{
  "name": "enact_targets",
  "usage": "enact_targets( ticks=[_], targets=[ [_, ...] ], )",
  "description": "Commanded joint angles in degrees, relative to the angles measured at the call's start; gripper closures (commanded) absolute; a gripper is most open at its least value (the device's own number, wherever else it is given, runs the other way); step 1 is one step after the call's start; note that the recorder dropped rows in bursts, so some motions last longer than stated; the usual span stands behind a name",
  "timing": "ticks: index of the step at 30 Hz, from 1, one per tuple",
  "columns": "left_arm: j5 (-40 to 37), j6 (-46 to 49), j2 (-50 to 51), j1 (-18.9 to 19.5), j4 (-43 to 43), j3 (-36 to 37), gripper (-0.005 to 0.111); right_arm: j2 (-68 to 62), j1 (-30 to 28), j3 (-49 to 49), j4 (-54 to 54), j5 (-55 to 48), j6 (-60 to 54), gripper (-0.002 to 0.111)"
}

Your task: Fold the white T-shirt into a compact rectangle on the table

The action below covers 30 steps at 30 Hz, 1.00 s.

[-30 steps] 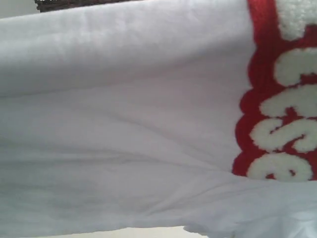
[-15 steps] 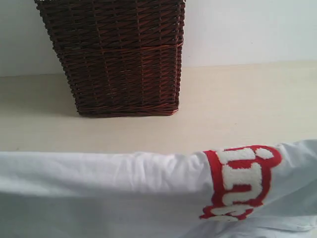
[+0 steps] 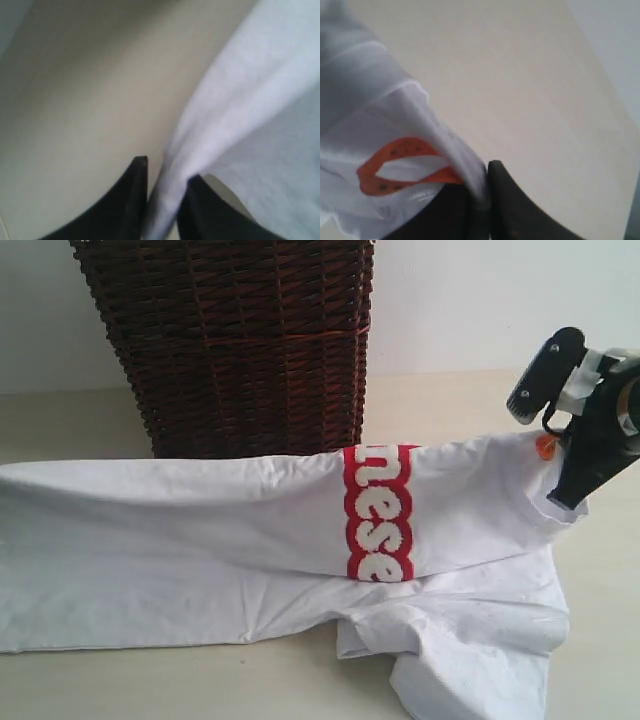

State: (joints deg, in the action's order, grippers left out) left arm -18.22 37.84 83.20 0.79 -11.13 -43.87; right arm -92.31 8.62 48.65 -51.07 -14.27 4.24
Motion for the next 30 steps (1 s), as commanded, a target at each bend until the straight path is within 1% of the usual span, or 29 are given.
enact_targets(
  ticks=[1, 2, 3, 5, 8, 9, 11, 12, 14, 16, 18, 19, 20, 21, 22, 24, 26, 28, 29, 30],
  targets=[
    [9.50, -1.30, 5.32, 2.11, -0.35, 0.20, 0.053, -5.47, -4.18, 2.77, -13.53, 3.57, 21.18, 0.070],
    [11.00, -1.98, 5.75, 2.11, -0.23, 0.20, 0.046, -5.87, -4.86, 3.41, -13.96, 3.43, 23.85, 0.064],
    [12.75, -2.48, 6.03, 2.11, -0.23, 0.20, 0.042, -6.16, -5.53, 4.09, -13.94, 3.17, 25.87, 0.059],
    [15.41, -2.49, 6.13, 2.11, -0.23, 0.20, 0.040, -6.16, -6.13, 5.17, -13.83, 1.48, 28.16, 0.054],
    [16.65, -5.60, 5.21, 2.11, -0.23, 0.20, 0.042, -5.34, -6.13, 6.21, -12.44, -1.49, 30.04, 0.054],
    [16.32, -7.49, 4.47, 1.99, -0.09, 0.20, 0.043, -4.72, -6.02, 6.24, -10.51, -1.52, 30.03, 0.054],
    [15.03, -13.18, 3.16, 1.46, 1.07, 0.20, 0.049, -3.20, -6.02, 6.24, -5.65, -0.35, 29.70, 0.057],
    [13.50, -16.69, 2.47, 0.79, 2.09, 0.20, 0.056, -2.43, -6.02, 6.24, -2.09, -0.19, 28.34, 0.059],
    [10.23, -19.13, 1.36, -1.01, 2.21, 0.20, 0.070, -1.15, -6.02, 6.24, 7.21, -0.87, 21.71, 0.067],
    [4.91, -19.13, 0.86, -4.59, 3.49, -0.28, 0.083, 0.08, -6.02, 6.24, 20.23, -3.05, 8.52, 0.075],
    [-1.67, -17.97, 1.12, -8.85, 5.89, -1.67, 0.089, 1.09, -6.02, 6.24, 34.30, -5.48, -5.44, 0.078],
    [-4.39, -16.78, 1.39, -10.85, 7.05, -2.23, 0.089, 1.64, -6.02, 6.24, 42.53, -6.93, -13.35, 0.078],
    [-11.39, -12.30, 2.12, -13.83, 11.50, -3.08, 0.087, 2.69, -6.02, 6.24, 56.89, -10.74, -28.23, 0.078],
    [-14.22, -10.07, 2.51, -14.57, 13.63, -3.07, 0.085, 3.12, -6.02, 6.24, 64.03, -13.56, -34.84, 0.078],
    [-19.19, -6.84, 3.25, -15.10, 18.84, -3.07, 0.078, 3.58, -6.02, 6.24, 72.99, -20.11, -42.53, 0.078],
    [-22.47, -4.28, 3.45, -15.10, 23.73, -2.52, 0.071, 3.59, -6.02, 6.24, 76.88, -25.69, -45.42, 0.078],
    [-24.28, 0.44, 3.45, -15.10, 28.60, -0.90, 0.067, 3.59, -4.90, 5.39, 78.53, -28.97, -46.70, 0.078],
    [-25.40, 8.10, 3.45, -15.49, 35.08, 1.26, 0.066, 3.59, -1.75, 3.53, 78.53, -31.07, -50.53, 0.078],
    [-25.67, 11.52, 3.45, -16.23, 36.76, 2.62, 0.066, 3.59, 1.22, 1.84, 78.29, -31.35, -53.09, 0.078],
    [-23.94, 15.18, 3.45, -18.07, 36.40, 5.21, 0.066, 3.59, 5.56, -0.62, 75.80, -29.39, -54.56, 0.078]
  ],
)
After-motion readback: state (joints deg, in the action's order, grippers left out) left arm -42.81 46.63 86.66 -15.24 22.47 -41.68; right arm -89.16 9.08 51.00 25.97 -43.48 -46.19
